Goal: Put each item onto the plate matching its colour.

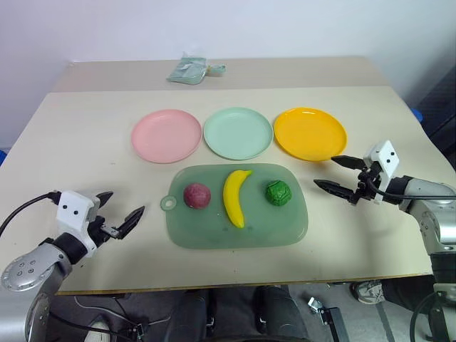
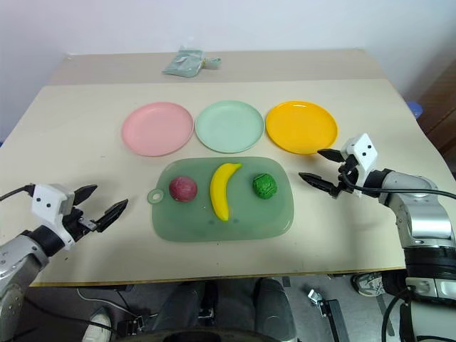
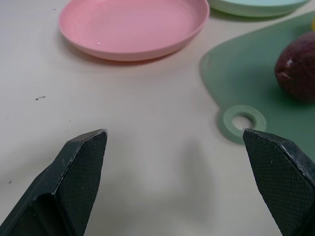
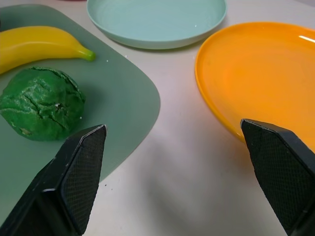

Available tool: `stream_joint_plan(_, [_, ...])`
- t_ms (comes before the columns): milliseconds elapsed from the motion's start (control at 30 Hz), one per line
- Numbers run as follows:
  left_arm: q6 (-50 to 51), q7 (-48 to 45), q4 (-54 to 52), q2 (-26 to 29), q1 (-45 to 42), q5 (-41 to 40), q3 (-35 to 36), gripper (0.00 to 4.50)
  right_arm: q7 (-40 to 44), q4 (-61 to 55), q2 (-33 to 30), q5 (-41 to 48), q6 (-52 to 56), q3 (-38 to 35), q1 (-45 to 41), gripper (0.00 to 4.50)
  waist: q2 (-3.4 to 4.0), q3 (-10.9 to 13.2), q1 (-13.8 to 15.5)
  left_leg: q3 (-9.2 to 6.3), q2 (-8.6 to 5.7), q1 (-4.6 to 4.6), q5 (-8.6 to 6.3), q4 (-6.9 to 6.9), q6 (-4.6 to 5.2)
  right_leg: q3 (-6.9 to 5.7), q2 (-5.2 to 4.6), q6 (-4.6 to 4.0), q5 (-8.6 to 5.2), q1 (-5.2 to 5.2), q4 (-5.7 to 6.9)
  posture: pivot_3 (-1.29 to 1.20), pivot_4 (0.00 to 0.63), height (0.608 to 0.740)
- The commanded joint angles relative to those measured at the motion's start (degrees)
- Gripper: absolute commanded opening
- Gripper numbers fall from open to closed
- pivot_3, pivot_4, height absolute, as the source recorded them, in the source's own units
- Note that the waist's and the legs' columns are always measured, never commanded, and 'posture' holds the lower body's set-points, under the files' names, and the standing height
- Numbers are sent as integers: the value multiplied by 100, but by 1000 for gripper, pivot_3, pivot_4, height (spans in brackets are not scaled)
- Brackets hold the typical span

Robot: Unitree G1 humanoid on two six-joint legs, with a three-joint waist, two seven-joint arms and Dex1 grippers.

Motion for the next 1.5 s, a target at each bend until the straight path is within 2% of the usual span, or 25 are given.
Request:
stream_joint_plan(33, [-76,130,-211,-70,-48,12,30,4500,70,24,-60,-26,-56,-41,-209,4452,0,0,-1,0,0,0,0,0,0,0,0,0,0,0,0,0,150,740])
stream_joint_plan(200, [-139,149,-121,-123,-81,47,-31,4500,-11,156,-8,-147,-176,-69,-395,4452,0,0,0,0,0,0,0,0,0,0,1,0,0,0,0,0,150,740])
stream_joint_plan(467, [-91,123,178,-92,-517,-53,19,4500,-596,127,176,-181,-183,-272,-316,4452,0,0,1,1,-1,-1,0,1,0,-1,3,0,0,0,1,0,150,740])
stream_joint_plan(700, [-6,-10,734,-59,-1401,-98,-314,4500,-805,-67,237,34,-144,-551,16,4452,0,0,69,3,-4,-1,1,5,1,-6,18,2,1,1,3,0,150,740])
stream_joint_plan(900, [195,-467,884,-109,-2046,-509,-714,4500,-661,-733,185,413,324,-732,558,4452,0,-1,128,3,-4,-2,2,8,2,-7,21,3,1,2,7,0,150,740])
stream_joint_plan(1067, [331,-889,856,-76,-2640,-491,-1541,4500,-132,-1840,-119,1098,1091,-856,1259,4452,0,-1,149,1,-5,-3,1,12,3,-8,23,3,1,5,7,0,150,740])
stream_joint_plan(1167, [162,-1332,1080,136,-2898,-108,-2148,4500,-162,-2548,-137,1106,1105,-814,1698,4452,-3,-2,129,0,-4,-1,1,13,3,-8,25,3,1,8,6,0,150,740])
stream_joint_plan(1333, [-100,-1875,1542,266,-3276,176,-2641,4500,-481,-3640,-28,1332,1429,-830,2171,4452,0,-3,127,3,-2,-1,2,11,3,-7,31,3,1,4,8,0,150,740])
stream_joint_plan(1500, [-313,-2180,1832,415,-3428,584,-2998,4500,-808,-4068,88,1367,1583,-734,2339,4452,-2,-3,140,1,-5,-2,1,15,4,-7,28,3,1,6,7,0,150,740])
